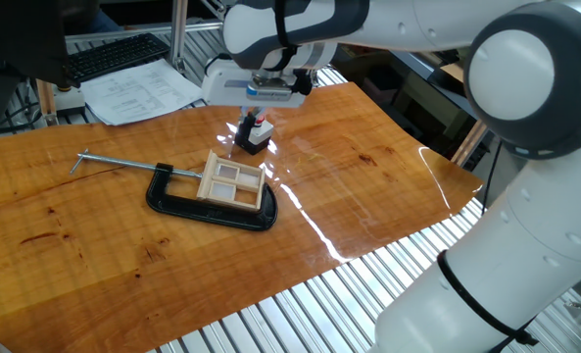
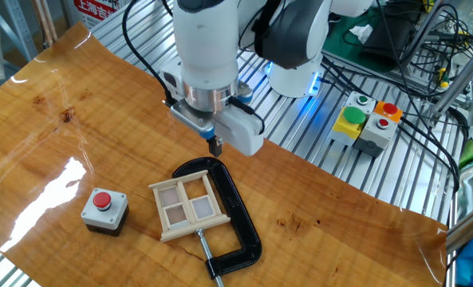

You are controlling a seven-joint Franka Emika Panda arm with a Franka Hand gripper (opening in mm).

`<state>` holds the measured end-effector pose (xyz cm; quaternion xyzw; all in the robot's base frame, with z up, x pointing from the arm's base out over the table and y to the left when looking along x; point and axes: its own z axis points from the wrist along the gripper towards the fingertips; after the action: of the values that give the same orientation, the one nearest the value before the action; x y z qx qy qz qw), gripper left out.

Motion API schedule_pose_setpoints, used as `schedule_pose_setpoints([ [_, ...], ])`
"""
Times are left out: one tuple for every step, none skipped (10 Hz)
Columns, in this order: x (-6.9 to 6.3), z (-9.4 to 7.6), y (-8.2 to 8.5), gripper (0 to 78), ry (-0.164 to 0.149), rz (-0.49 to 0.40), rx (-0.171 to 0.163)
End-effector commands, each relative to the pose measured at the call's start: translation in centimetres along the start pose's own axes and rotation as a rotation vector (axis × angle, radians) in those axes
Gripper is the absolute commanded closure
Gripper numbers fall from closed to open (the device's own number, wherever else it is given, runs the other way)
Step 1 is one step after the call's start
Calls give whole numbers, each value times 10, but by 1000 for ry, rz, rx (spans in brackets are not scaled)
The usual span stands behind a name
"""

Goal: Close a sliding window

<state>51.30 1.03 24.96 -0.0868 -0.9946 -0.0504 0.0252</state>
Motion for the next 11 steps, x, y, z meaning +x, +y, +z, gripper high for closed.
schedule_pose_setpoints([
  [-3, 8, 1, 776, -16, 10, -11],
  [-5, 9, 1, 776, -18, 16, -11],
  [-8, 9, 2, 776, -18, 25, -11],
  [-8, 9, 2, 776, -18, 26, -11],
  [-8, 9, 2, 776, -21, 28, -13],
  [-8, 9, 2, 776, -29, 28, -14],
  [-8, 9, 2, 776, -28, 23, -14],
  [-8, 9, 2, 776, -25, 25, -14],
  [-8, 9, 2, 776, -26, 42, -14],
  [-8, 9, 2, 776, -31, 61, -13],
  [-8, 9, 2, 776, -28, 78, -8],
])
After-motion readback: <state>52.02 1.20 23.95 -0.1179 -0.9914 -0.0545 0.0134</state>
